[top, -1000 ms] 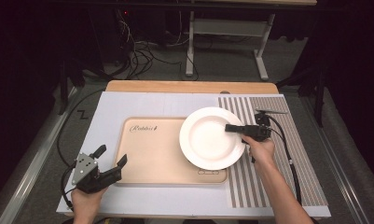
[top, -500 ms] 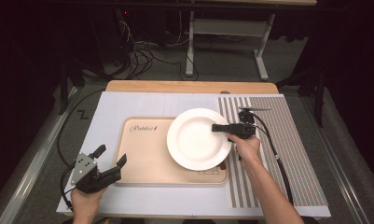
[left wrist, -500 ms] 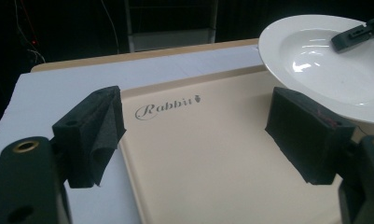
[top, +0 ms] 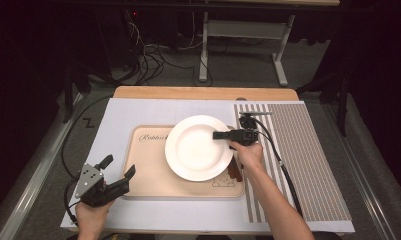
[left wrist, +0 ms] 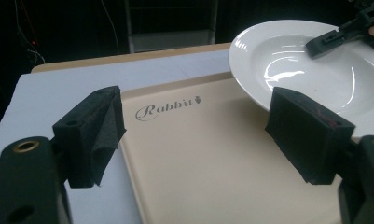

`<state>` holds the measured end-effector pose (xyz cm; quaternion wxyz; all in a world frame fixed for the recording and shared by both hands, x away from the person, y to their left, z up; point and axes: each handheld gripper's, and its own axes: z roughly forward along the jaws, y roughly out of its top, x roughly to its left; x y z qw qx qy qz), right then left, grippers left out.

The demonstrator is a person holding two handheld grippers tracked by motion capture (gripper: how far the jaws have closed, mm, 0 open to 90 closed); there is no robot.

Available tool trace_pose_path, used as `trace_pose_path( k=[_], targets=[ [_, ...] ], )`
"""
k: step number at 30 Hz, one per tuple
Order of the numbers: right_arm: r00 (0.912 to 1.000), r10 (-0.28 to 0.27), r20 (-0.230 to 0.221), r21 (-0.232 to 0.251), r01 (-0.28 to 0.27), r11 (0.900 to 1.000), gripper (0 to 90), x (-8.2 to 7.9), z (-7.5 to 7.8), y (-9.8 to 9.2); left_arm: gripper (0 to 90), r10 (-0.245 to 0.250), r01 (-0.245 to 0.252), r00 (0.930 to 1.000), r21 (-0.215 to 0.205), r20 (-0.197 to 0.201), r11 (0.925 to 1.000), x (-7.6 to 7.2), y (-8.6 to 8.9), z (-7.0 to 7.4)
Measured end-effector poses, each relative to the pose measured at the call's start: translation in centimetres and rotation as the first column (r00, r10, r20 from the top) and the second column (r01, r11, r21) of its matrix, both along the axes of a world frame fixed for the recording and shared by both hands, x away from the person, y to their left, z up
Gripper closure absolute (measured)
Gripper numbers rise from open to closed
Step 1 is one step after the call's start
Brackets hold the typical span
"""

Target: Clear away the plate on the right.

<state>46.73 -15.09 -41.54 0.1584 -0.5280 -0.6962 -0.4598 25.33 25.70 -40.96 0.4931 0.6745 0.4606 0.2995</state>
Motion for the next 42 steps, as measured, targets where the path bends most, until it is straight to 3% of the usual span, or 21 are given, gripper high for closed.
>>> trace_pose_path(
  k=[25, 29, 34, 42],
  targets=[
    [0.9989, 0.011, -0.046, -0.032, -0.013, 0.999, 81.9, 0.7, -2.2, 4.0, 20.3, 0.003, -0.003, 1.0000, -0.002, 0.004, 1.0000, -0.1, 0.1, 0.1],
    [0.9991, 0.010, -0.042, -0.056, -0.012, 0.998, 82.8, 0.7, -2.3, 4.4, 20.3, 0.006, -0.006, 1.0000, -0.003, 0.005, 1.0000, -0.1, 0.1, 0.1],
    [0.9993, 0.025, -0.027, -0.119, -0.028, 0.993, 84.0, 0.7, -2.4, 4.8, 20.3, 0.005, -0.005, 1.0000, -0.001, 0.000, 1.0000, -0.1, 0.1, 0.1],
    [0.9990, 0.025, -0.038, -0.118, -0.029, 0.993, 84.0, 0.8, -2.5, 4.9, 20.3, 0.010, -0.010, 0.9999, -0.002, -0.002, 0.9999, -0.1, 0.0, 0.0]
  ],
)
